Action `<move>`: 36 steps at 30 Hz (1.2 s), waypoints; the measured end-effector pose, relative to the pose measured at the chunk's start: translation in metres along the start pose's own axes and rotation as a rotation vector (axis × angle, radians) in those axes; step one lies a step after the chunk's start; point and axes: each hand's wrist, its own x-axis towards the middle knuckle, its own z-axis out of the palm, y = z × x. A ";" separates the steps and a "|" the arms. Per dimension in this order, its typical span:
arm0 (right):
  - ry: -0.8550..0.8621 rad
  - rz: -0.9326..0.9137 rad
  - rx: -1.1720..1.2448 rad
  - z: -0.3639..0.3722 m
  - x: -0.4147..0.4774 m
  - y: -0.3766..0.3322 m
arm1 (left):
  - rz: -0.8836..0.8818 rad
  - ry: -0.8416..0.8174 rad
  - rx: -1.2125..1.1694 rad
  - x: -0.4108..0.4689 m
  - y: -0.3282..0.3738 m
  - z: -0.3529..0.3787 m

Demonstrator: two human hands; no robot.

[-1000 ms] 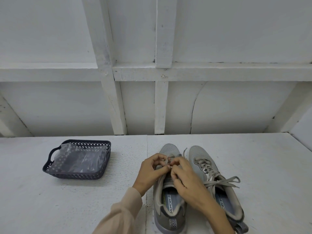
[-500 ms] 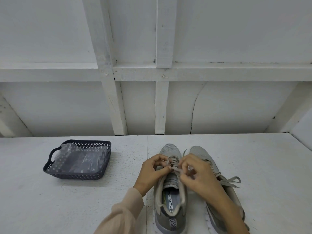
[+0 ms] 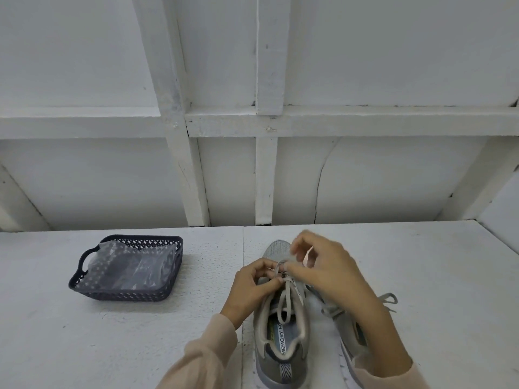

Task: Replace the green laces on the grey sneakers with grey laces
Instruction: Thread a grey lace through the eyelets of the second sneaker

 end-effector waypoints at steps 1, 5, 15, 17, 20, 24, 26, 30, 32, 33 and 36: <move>-0.058 0.011 -0.118 0.007 -0.003 0.002 | 0.000 -0.002 -0.001 0.000 0.000 0.000; -0.099 0.061 -0.324 0.035 -0.010 0.012 | -0.005 0.001 -0.002 -0.001 0.001 0.000; -0.077 0.137 -0.018 0.028 -0.008 0.026 | -0.022 0.003 0.017 -0.001 0.001 0.000; -0.066 0.131 0.261 0.018 -0.009 0.017 | -0.026 0.001 0.000 -0.001 0.002 -0.001; -0.032 0.058 0.662 -0.002 -0.010 -0.003 | -0.032 -0.003 0.007 -0.002 0.002 0.000; 0.029 -0.083 0.823 -0.021 -0.006 -0.021 | -0.052 -0.018 -0.005 -0.003 0.003 0.001; 0.047 -0.134 0.852 -0.025 -0.002 -0.028 | -0.061 -0.019 -0.011 -0.002 0.007 0.000; 0.061 -0.151 0.853 -0.026 0.010 -0.034 | -0.056 0.005 -0.136 0.002 0.025 -0.002; 0.079 -0.149 0.823 -0.025 0.015 -0.036 | -0.007 0.028 -0.186 0.004 0.040 -0.005; 0.091 -0.148 0.809 -0.024 0.017 -0.036 | 0.025 0.040 -0.203 0.005 0.048 -0.006; 0.125 -0.158 0.779 -0.024 0.019 -0.037 | 0.104 0.084 -0.228 0.007 0.072 -0.011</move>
